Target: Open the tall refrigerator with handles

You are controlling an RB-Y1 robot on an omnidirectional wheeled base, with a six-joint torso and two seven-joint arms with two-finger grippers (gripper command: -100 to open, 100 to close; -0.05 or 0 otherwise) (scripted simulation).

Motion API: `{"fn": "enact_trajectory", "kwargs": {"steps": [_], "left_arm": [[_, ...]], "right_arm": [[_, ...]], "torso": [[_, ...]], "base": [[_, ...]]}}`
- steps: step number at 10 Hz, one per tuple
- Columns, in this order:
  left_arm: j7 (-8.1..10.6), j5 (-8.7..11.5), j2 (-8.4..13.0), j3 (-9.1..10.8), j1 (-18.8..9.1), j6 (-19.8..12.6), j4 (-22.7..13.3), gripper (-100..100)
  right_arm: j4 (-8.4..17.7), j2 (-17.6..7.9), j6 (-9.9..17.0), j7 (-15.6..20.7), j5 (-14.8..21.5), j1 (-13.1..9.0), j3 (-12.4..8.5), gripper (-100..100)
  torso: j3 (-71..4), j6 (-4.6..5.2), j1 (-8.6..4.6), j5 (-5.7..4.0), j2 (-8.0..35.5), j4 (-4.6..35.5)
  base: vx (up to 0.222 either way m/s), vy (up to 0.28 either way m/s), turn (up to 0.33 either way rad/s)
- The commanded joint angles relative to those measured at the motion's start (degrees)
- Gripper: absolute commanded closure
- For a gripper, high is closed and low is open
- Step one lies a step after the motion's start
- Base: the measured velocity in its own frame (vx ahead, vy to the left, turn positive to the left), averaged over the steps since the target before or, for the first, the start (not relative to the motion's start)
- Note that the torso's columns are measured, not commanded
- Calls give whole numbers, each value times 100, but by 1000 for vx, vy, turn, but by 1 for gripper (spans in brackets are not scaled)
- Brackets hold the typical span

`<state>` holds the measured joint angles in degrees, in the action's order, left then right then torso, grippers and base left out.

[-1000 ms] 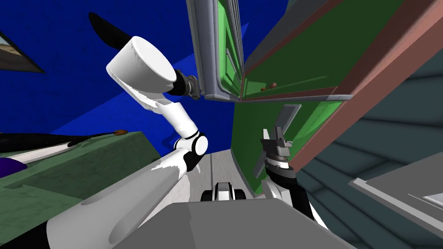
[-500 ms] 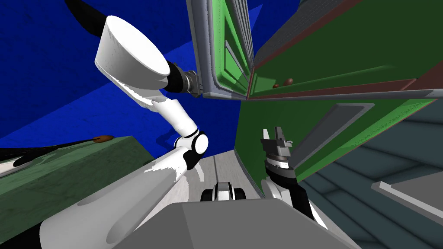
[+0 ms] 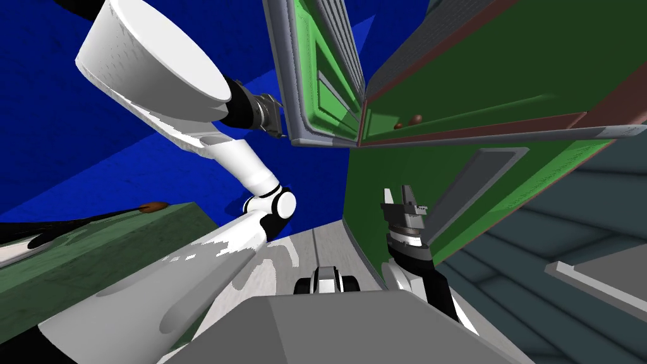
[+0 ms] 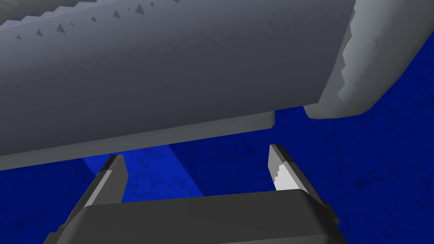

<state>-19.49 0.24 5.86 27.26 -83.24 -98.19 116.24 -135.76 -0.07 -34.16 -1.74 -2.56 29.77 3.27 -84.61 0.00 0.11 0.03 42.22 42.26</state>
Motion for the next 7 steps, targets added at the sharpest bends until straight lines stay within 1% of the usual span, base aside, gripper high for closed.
{"fn": "enact_trajectory", "kwargs": {"steps": [1, 2, 3, 5, 6, 7], "left_arm": [[-139, 76, 302, -104, -23, -57, -10, -100], [-279, 144, 362, -229, -66, -126, -21, -100], [-356, 180, 355, -291, -98, -174, -13, -100], [-572, 283, 359, -477, -174, -293, -14, -100], [-660, 324, 344, -550, -211, -347, -7, -100], [-757, 370, 264, -627, -255, -413, 9, -100]], "right_arm": [[0, 0, 0, 0, 0, 0, 0, 0], [0, -1, 0, 0, 0, 1, -1, 0], [0, -1, 0, 0, 0, 1, -1, 0], [0, -1, 0, 0, 0, 1, -1, 0], [0, -1, 0, 0, 0, 1, -1, 0], [0, -1, 0, 0, 0, 1, -1, 0]], "torso": [[-4, -1, 9, 3, -7, -2], [-4, 0, 5, 2, -6, -3], [-3, 0, 9, 2, -6, -2], [-3, 0, -9, -3, -5, -2], [4, 0, -18, -6, 6, 1], [8, 1, -20, -7, 11, 4]], "base": [[38, 59, -24], [59, 110, -55], [90, 126, -44], [96, 114, -37], [85, 101, -41], [83, 112, -37]]}}
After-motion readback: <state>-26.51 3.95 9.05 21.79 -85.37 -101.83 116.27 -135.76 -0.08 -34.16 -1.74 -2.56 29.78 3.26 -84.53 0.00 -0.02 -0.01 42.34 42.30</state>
